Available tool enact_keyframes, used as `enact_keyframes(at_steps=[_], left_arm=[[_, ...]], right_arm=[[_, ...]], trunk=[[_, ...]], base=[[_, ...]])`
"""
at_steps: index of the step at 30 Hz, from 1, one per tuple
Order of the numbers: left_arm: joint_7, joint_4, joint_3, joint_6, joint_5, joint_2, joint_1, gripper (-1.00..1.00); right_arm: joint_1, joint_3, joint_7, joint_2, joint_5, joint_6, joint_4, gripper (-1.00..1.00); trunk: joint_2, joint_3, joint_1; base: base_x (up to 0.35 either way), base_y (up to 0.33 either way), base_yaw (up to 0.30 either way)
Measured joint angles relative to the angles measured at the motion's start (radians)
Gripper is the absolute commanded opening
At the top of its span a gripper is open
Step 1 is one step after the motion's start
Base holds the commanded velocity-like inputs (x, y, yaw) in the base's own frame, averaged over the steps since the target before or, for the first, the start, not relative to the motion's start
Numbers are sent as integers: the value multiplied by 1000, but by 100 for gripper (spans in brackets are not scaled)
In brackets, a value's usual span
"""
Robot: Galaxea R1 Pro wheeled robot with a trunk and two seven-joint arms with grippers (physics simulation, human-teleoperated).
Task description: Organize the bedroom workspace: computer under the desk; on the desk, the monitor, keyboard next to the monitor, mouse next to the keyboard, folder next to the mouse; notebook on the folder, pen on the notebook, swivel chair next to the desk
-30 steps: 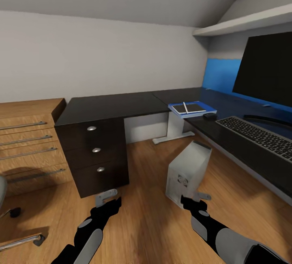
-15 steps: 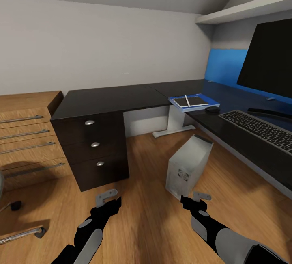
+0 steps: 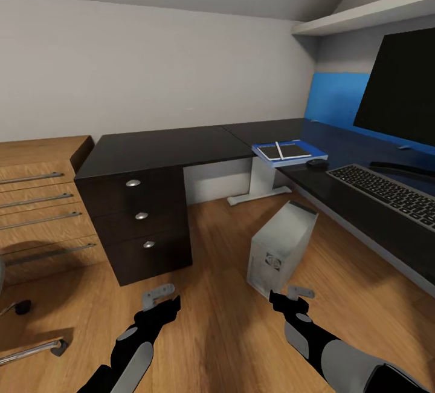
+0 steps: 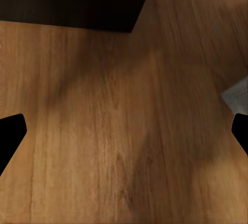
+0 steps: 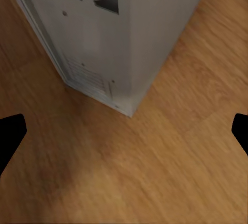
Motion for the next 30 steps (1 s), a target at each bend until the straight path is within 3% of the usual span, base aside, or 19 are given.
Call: enact_keyframes(at_steps=[18,27,30], left_arm=[[0,11,-1,0,-2,0,0,100],[-5,24,-4,-3,-2,0,1,100],[-10,5,-11,-20,-8,1,87,100]], right_arm=[[0,0,0,0,0,0,0,100],[0,0,0,0,0,0,0,100],[0,0,1,0,0,0,-1,100]], trunk=[[0,0,0],[0,0,0],[0,0,0]], base=[[132,0,0],[23,0,0],[1,0,0]])
